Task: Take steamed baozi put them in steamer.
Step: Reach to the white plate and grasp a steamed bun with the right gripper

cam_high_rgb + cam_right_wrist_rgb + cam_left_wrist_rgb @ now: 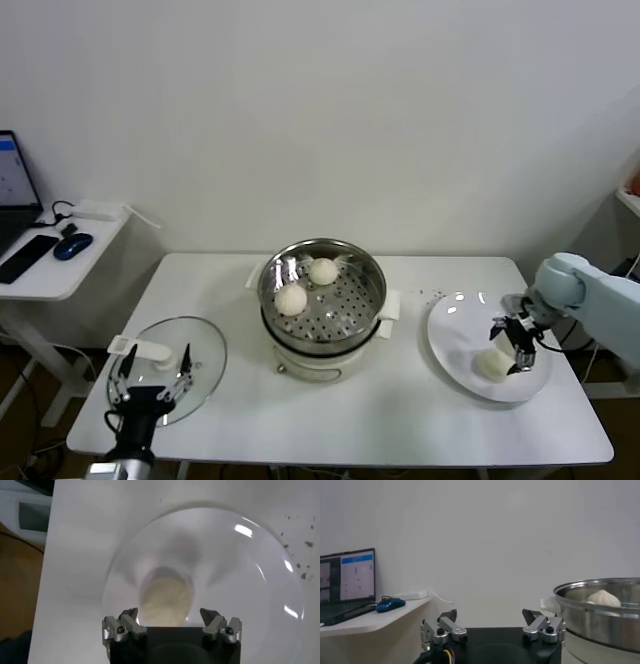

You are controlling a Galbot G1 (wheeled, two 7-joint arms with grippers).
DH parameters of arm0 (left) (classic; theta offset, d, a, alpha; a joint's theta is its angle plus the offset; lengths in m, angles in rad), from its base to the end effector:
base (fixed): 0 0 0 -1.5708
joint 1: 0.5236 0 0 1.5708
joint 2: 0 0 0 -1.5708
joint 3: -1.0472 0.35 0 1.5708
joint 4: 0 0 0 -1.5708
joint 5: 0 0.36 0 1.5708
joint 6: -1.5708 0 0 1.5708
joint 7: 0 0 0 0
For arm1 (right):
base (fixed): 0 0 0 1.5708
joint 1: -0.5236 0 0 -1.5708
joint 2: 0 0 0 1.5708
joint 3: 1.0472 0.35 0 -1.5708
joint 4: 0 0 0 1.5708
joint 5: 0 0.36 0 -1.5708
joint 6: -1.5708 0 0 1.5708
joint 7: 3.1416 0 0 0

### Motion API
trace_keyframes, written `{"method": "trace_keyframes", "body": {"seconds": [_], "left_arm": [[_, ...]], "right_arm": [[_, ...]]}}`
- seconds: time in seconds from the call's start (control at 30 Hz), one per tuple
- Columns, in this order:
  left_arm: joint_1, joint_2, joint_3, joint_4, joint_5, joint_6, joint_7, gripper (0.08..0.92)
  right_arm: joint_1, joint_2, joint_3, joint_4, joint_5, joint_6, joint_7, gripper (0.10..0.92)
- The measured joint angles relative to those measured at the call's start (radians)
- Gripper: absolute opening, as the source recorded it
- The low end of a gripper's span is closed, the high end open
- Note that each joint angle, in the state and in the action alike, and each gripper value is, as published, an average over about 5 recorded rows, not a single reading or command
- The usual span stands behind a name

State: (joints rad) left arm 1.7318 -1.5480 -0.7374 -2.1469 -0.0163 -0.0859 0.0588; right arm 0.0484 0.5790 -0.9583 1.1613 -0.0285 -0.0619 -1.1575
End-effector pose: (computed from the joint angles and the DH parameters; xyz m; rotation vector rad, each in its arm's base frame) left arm 0.1322 0.0675 -0.3046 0.1492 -3.1084 -0.2090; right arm 0.4983 -0.2329 -0.2234 1.3111 -1.2241 1.2593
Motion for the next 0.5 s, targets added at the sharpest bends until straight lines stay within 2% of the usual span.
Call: {"method": "trace_keyframes", "body": {"seconds": [0.5], "left_arm": [[-0.009,-0.001,0.0,0.012,0.0,0.0,0.0,0.823]], "right_arm": [[-0.038,0.029,0.021,-0.031,-0.024,-0.008,0.005,0.823]]}}
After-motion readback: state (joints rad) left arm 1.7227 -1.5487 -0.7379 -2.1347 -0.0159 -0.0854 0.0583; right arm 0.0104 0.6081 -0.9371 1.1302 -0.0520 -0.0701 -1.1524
